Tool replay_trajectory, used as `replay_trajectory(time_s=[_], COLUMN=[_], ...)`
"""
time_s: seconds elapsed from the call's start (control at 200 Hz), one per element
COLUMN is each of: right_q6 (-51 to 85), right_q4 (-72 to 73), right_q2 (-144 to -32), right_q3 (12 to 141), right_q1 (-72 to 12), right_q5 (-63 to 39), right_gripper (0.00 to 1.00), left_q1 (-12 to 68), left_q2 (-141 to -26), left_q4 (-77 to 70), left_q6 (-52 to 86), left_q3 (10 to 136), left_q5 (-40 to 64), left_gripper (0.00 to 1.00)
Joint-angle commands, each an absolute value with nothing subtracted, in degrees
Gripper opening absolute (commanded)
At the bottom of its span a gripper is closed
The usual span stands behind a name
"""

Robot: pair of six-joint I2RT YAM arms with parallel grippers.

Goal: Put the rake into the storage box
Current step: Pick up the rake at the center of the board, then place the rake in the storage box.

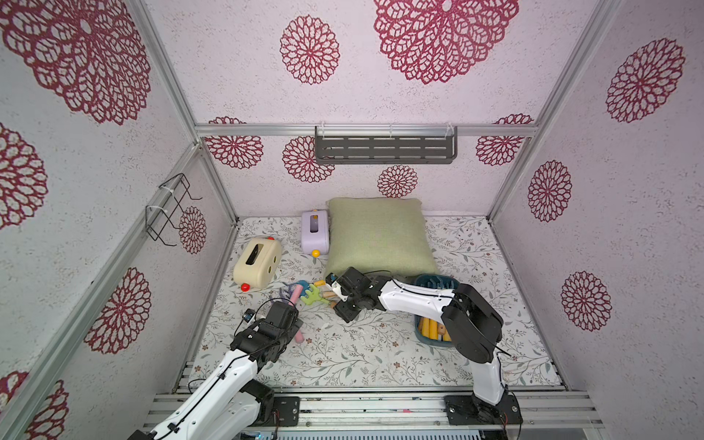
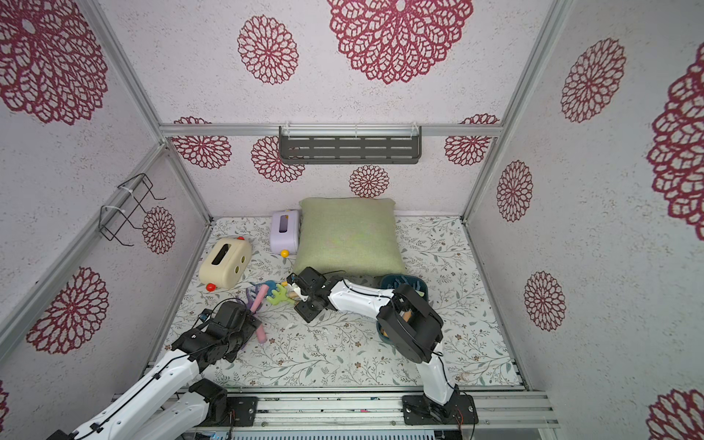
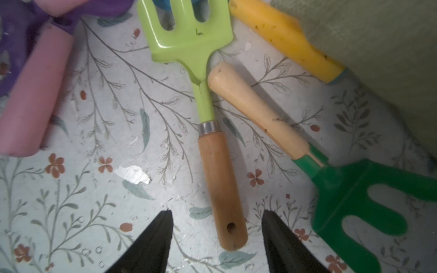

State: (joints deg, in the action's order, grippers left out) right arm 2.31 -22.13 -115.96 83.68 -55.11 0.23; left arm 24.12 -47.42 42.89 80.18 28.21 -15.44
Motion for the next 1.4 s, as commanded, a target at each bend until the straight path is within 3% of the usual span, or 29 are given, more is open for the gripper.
replay_trajectory(time_s=[0.0, 0.095, 0.31, 0.425, 0.886, 1.156, 1.396], right_q6=[-0.3, -1.0, -1.0, 0.9, 20.3, 32.7, 45.4], right_q4=[-25.6, -26.7, -27.6, -26.4, -18.0, -20.3, -32.4], right_q2=[-118.4, -121.4, -120.8, -116.6, -84.9, -63.4, -53.9], right_q3=[87.6, 89.6, 87.4, 82.8, 56.7, 45.6, 44.4], right_q1=[-55.8, -56.6, -60.7, -62.2, -62.0, -51.9, -46.0], right_q5=[3.3, 4.4, 8.5, 8.9, 10.3, 10.0, 17.3], right_gripper=[0.63, 0.58, 0.26, 0.19, 0.11, 0.04, 0.01], left_q1=[24.3, 24.2, 24.2, 24.2, 24.1, 22.2, 20.0], left_q2=[-46.9, -46.8, -45.9, -45.5, -48.5, -59.8, -71.8], left_q4=[42.3, 42.3, 43.2, 43.5, 42.9, 46.2, 46.9], left_q6=[79.8, 79.7, 80.0, 80.0, 76.9, 70.4, 72.8], left_q3=[27.9, 27.9, 27.8, 27.8, 30.7, 44.0, 55.8], left_q5=[-16.4, -16.2, -16.3, -16.5, -17.5, -21.0, -14.4], left_gripper=[0.94, 0.94, 0.94, 0.94, 0.95, 0.98, 0.98])
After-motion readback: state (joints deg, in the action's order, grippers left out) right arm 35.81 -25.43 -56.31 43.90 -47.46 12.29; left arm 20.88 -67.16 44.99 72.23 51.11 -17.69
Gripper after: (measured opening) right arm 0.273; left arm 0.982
